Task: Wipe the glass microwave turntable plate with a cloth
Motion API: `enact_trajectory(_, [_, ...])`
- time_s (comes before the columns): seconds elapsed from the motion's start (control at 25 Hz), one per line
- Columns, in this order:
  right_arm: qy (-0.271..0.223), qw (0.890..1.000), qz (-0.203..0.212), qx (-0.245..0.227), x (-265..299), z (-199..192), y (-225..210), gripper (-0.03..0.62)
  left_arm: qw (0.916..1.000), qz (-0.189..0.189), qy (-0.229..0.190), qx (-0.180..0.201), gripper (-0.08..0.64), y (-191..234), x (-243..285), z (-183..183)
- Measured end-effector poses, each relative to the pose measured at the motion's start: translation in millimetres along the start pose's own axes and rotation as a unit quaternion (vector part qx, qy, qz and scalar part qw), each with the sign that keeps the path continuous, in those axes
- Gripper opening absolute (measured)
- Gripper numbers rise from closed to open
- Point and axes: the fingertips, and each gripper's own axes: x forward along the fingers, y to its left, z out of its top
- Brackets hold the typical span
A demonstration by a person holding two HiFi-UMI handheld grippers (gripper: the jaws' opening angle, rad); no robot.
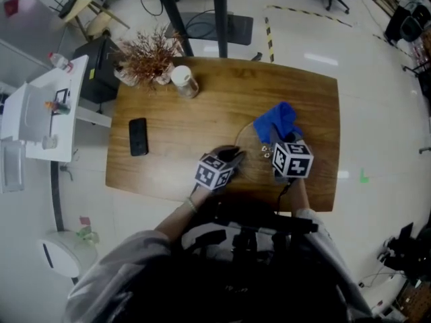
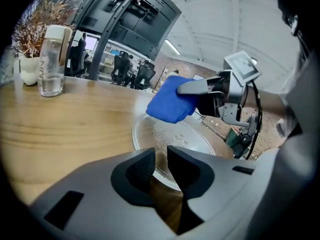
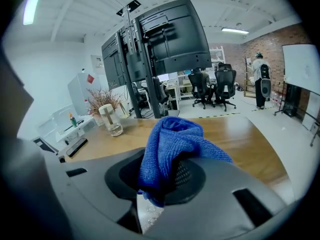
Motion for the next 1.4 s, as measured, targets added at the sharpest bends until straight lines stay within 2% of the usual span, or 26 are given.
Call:
enact_trajectory(0.16, [0.022,1.000,0.013,-0.002,15,-13,13,0.080,0.9998,0.014,0.003,-0.011,0.072,6,-2,-1])
enact_trajectory(0.36, [0.031,0.999,0.035,0.012,0,-37,28,0.080,0.9991,0.038,0.005,-0.016,0.025,16,-6,-1])
enact_trajectory(0.6, [0.065,0.996,0.066,0.011,-27,-76,52,0.080,0.9988,0.047,0.014,0.009,0.005,18,-2,-5])
enact_trajectory(0.96, [0.098,0.990,0.105,0.003,-62,-114,79,0.081,0.9984,0.052,0.021,0.009,0.005,20,-1,-7])
enact_trajectory(1.12, [0.080,0.994,0.080,0.000,-66,-110,68,0.081,0.9983,0.052,0.023,0.011,0.005,20,-1,-9])
enact_trajectory(1.4, [0.009,1.000,0.004,-0.006,-50,-45,-1,0.080,0.9987,0.046,0.015,0.011,0.005,14,-4,-3])
